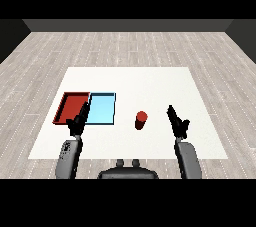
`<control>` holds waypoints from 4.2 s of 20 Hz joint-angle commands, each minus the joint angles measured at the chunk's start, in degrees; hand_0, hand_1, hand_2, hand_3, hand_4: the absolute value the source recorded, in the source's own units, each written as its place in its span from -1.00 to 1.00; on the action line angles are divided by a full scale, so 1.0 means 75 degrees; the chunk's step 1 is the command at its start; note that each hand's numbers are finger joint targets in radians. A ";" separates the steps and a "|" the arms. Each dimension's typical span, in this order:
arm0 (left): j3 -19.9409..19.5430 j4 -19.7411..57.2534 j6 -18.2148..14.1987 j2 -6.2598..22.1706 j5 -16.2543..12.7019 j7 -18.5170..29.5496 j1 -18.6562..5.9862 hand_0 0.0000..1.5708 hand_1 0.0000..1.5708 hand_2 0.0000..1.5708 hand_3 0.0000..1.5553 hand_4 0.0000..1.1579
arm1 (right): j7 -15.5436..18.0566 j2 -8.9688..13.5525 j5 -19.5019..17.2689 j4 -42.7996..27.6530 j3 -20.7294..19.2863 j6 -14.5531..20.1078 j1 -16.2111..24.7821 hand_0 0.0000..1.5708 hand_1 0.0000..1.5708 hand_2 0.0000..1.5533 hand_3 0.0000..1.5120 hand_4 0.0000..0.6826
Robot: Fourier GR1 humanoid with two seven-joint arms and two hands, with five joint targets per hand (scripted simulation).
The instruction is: Pick the red can and put it in the red box
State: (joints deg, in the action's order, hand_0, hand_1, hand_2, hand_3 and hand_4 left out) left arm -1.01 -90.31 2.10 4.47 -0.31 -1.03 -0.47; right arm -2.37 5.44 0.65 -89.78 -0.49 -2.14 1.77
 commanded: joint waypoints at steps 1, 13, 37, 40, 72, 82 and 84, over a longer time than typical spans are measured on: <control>-0.0069 -0.0004 0.0003 -0.0079 -0.0038 -0.0020 -0.0025 -1.00 -1.00 -1.00 -1.00 -1.00 | 0.0135 0.0077 0.0094 -0.0125 -0.0192 -0.0265 0.0180 -1.00 -1.00 -1.00 -1.00 -1.00; -0.0055 -0.0822 0.0069 -0.0457 -0.0099 0.2895 0.0209 -1.00 -1.00 -1.00 -1.00 -1.00 | 0.3305 0.0652 0.1268 -0.0581 -0.1158 -0.2004 0.0833 -1.00 -1.00 -1.00 -1.00 -1.00; -0.0166 0.0081 -0.0353 -0.0424 0.0169 0.3168 -0.0401 -1.00 -1.00 -1.00 -1.00 -1.00 | 0.2158 0.0122 0.1206 -0.0819 -0.1086 -0.2023 0.0331 -1.00 -1.00 -1.00 -1.00 -1.00; -0.0203 0.0269 -0.0174 -0.0361 0.0067 0.3424 -0.0308 -1.00 -1.00 -1.00 -1.00 -1.00 | 0.2413 -0.0011 0.1065 -0.0014 -0.1001 -0.1923 -0.0194 -1.00 -1.00 -1.00 -1.00 -1.00; -0.0041 -0.0296 -0.0095 -0.0459 -0.0229 0.3125 -0.0065 -1.00 -1.00 -1.00 -1.00 -1.00 | 0.4161 -0.0725 0.1297 0.3170 0.1186 -0.0110 -0.1282 -1.00 -1.00 -1.00 -1.00 -1.00; -0.0261 -0.0666 0.0294 -0.0224 -0.0583 0.3107 0.0349 -1.00 -1.00 -1.00 -1.00 -1.00 | 0.4283 -0.0726 0.1824 0.3611 0.1498 0.0134 -0.1648 -1.00 -1.00 -1.00 -1.00 -1.00; -0.0404 0.0406 0.0182 -0.0295 -0.0403 0.3835 -0.0133 -1.00 -1.00 -1.00 -1.00 -1.00 | 0.4567 -0.0726 0.1737 0.4332 0.1007 -0.0206 -0.2101 -1.00 -1.00 -1.00 -1.00 -1.00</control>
State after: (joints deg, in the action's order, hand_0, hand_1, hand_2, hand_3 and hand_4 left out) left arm -3.34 -92.59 3.78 2.64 -4.34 23.28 -0.16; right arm 29.94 0.01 13.26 -61.08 7.82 -2.94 -12.19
